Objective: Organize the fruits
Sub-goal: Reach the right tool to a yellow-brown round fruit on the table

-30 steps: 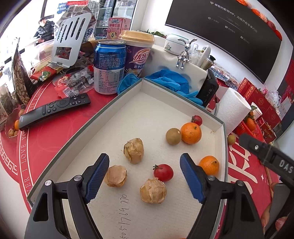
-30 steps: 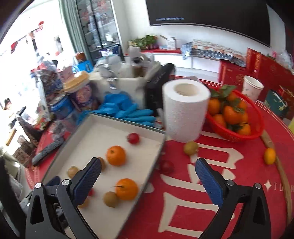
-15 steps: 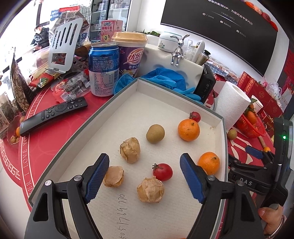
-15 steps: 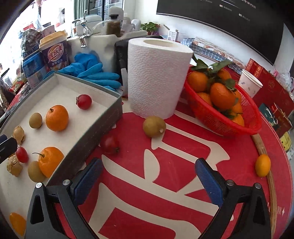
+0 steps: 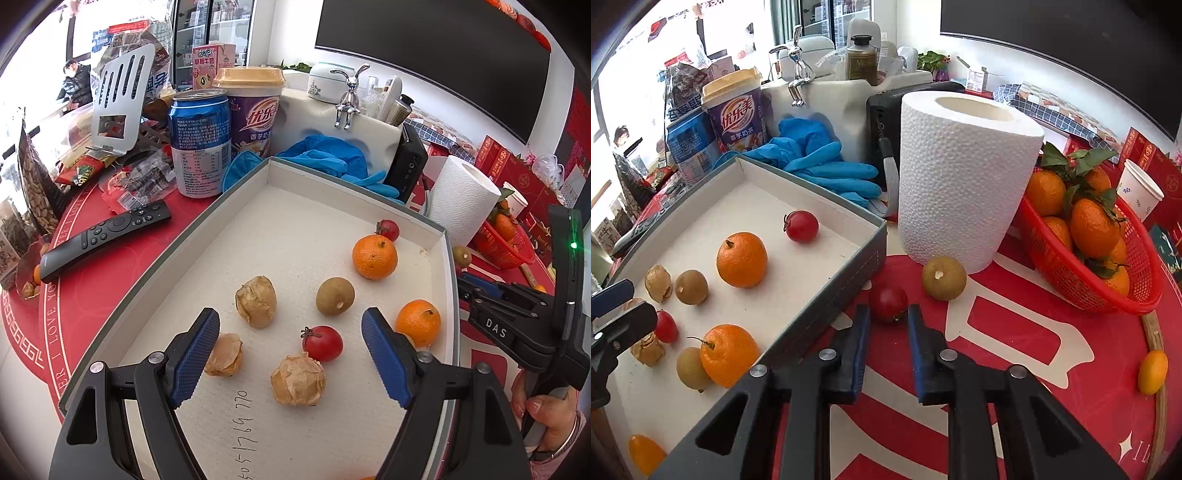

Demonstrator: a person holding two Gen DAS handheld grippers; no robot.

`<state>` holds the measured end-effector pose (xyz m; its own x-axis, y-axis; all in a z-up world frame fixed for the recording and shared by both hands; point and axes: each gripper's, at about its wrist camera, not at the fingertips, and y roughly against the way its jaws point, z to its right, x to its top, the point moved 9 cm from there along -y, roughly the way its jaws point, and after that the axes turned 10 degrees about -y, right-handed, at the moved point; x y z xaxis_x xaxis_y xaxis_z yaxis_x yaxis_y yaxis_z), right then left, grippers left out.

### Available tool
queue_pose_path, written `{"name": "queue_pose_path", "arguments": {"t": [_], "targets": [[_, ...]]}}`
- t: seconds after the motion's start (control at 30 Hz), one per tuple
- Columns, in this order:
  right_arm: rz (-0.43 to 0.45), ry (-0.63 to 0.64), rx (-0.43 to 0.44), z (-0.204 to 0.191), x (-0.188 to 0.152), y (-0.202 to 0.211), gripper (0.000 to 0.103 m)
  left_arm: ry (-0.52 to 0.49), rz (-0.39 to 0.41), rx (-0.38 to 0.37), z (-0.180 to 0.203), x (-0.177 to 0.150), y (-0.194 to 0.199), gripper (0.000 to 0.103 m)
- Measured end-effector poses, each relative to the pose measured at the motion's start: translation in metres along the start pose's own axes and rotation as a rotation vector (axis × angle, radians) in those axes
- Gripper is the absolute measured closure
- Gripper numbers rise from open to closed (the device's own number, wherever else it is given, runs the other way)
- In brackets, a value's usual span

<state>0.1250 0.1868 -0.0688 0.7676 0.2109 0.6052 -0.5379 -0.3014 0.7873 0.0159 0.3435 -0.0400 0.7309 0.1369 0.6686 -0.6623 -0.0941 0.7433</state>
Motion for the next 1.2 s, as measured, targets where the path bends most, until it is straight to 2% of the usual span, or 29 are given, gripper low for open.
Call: {"name": "queue_pose_path", "arguments": {"t": [0.1,0.4,0.43,0.47,0.5,0.53,0.6,0.77,0.87,0.93,1.13,1.17,1.2], "targets": [[-0.008,-0.028,-0.006,0.012,-0.013,0.014,0.081,0.003,0.006,-0.003,-0.001,0.000,0.002,0.021],[-0.044,-0.116,-0.136,0.076,-0.071,0.067,0.081,-0.022,0.022,0.012,0.005,0.000,0.005,0.021],[-0.042,-0.115,-0.145,0.079,-0.073,0.070,0.078,-0.021,0.018,0.003,0.008,-0.001,0.005,0.021],[-0.033,-0.115,-0.146,0.080,-0.072,0.071,0.070,-0.020,0.013,-0.007,0.012,-0.001,0.004,0.021],[-0.016,-0.117,-0.142,0.079,-0.067,0.072,0.036,-0.029,0.009,-0.009,0.016,-0.002,0.003,0.021],[0.016,-0.116,-0.128,0.075,-0.060,0.073,0.010,-0.046,0.009,-0.001,0.020,-0.001,0.003,0.021],[0.046,-0.084,-0.098,0.060,-0.042,0.068,0.010,-0.069,0.019,0.013,0.025,-0.001,0.004,0.021],[0.042,-0.021,-0.136,0.036,0.000,0.031,0.010,-0.061,0.014,-0.004,0.025,-0.001,0.003,0.021],[0.029,-0.029,-0.137,0.034,0.011,0.011,0.010,-0.056,0.009,-0.012,0.024,-0.001,0.002,0.021],[0.018,-0.031,-0.123,0.034,0.016,0.002,0.017,-0.064,0.010,-0.015,0.026,-0.001,0.003,0.021],[0.012,-0.022,-0.086,0.033,0.027,-0.016,0.018,-0.078,0.013,-0.014,0.028,-0.002,0.003,0.021],[-0.002,-0.025,-0.082,0.033,0.026,-0.021,0.023,-0.078,0.012,-0.014,0.028,-0.002,0.003,0.021],[0.001,-0.041,-0.054,0.032,0.027,-0.021,0.042,-0.078,0.012,-0.013,0.027,-0.002,0.003,0.021]]}}
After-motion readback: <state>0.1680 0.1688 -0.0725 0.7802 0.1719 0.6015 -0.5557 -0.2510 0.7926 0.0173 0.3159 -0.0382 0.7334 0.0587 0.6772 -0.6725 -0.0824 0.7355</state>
